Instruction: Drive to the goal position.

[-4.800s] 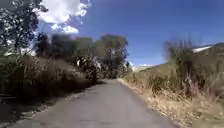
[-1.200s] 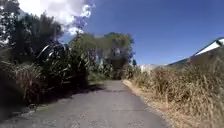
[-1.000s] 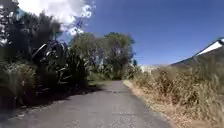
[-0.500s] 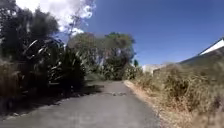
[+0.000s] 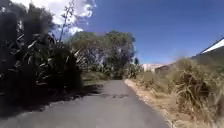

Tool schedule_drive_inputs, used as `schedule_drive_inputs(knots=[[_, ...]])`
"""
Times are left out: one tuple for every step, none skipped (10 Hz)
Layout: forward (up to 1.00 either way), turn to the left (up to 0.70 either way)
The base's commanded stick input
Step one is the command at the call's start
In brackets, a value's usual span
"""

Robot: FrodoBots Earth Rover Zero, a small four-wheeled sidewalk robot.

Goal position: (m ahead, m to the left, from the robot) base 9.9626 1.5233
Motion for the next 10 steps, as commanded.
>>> schedule_drive_inputs(knots=[[0.85,0.00],[0.85,0.00],[0.85,0.00],[0.85,0.00],[0.85,0.00],[0.85,0.00],[0.85,0.00],[0.85,0.00],[0.85,0.00],[0.85,0.00]])
